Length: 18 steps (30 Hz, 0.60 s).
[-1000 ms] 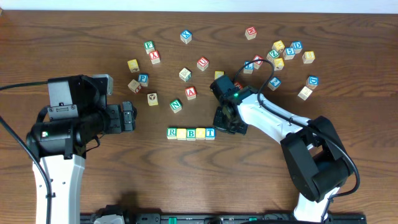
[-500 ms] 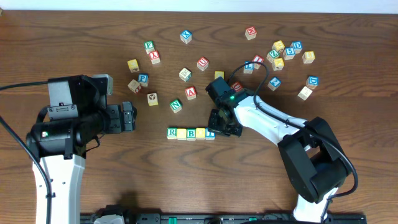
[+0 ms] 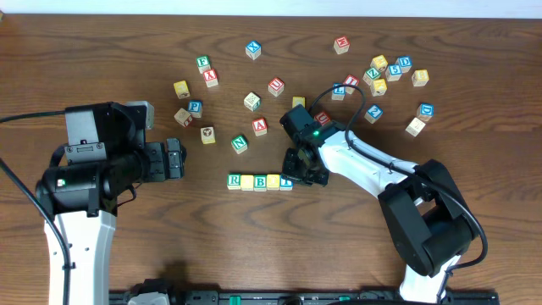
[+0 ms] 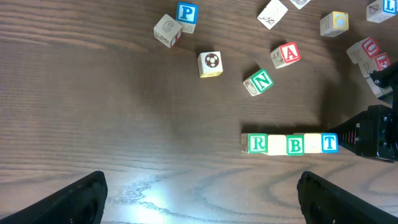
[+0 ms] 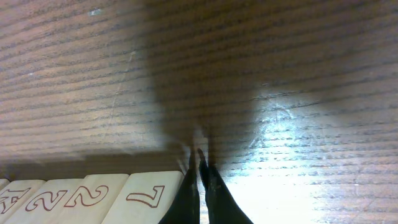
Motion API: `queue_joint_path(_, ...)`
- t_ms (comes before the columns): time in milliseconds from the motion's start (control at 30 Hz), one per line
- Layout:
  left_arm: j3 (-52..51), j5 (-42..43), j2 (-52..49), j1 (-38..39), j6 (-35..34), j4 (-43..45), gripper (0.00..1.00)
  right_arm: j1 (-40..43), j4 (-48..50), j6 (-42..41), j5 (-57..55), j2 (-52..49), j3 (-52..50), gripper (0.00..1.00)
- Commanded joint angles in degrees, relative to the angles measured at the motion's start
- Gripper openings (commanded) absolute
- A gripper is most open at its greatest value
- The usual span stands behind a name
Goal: Spell out ROBOT
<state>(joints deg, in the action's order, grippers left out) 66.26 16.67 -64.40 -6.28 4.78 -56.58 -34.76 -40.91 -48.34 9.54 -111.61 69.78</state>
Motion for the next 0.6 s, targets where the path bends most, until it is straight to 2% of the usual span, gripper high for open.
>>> queue_joint_path(0,0.7,0.9,0.1,-0.2,0.8,-0.1,0.96,-0.6,0.2,0.4,0.4,-1.1,-0.7,0.01)
queue_joint_path(567,0.7,0.9,0.1,-0.2,0.8,-0.1,0.96,-0.6,1.1,0.2,1.2,-1.1,-0.7,0.01)
